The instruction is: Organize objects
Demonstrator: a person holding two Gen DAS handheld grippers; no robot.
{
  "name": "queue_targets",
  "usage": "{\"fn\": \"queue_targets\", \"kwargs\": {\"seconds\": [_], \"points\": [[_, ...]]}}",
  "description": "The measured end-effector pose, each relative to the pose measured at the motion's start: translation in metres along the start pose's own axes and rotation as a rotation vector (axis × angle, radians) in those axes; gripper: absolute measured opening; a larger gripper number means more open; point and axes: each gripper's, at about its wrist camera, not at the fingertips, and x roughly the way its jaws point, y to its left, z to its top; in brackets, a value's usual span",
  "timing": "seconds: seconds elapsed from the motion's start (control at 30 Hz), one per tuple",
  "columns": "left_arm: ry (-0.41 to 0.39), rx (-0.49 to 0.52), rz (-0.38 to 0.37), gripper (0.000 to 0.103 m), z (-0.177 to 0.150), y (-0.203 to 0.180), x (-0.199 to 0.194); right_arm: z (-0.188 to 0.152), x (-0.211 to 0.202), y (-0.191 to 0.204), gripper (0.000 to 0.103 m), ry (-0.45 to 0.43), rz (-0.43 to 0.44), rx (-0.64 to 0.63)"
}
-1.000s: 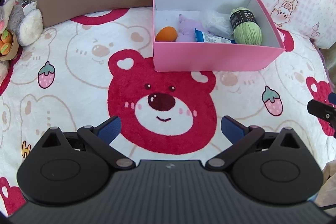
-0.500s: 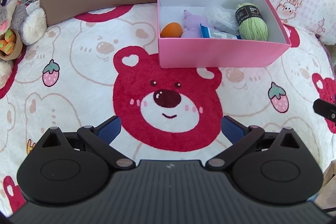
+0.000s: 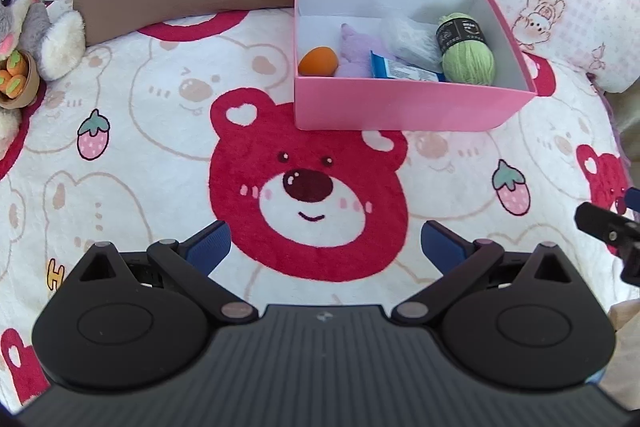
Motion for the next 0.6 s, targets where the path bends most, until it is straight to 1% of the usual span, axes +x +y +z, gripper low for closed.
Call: {"fn": "queue_targets", "kwargs": {"seconds": [0.23, 0.6], "points": [[-0.005, 0.009, 0.004, 0.103, -0.001, -0.003, -0.002, 0.000, -0.002, 0.003, 0.097, 0.008, -0.004, 0.009], [0.005, 0.015, 0.011, 0.103, -0.001, -0.003, -0.001, 0.000, 0.002, -0.007, 0.097, 0.012, -0.022, 0.034]]}}
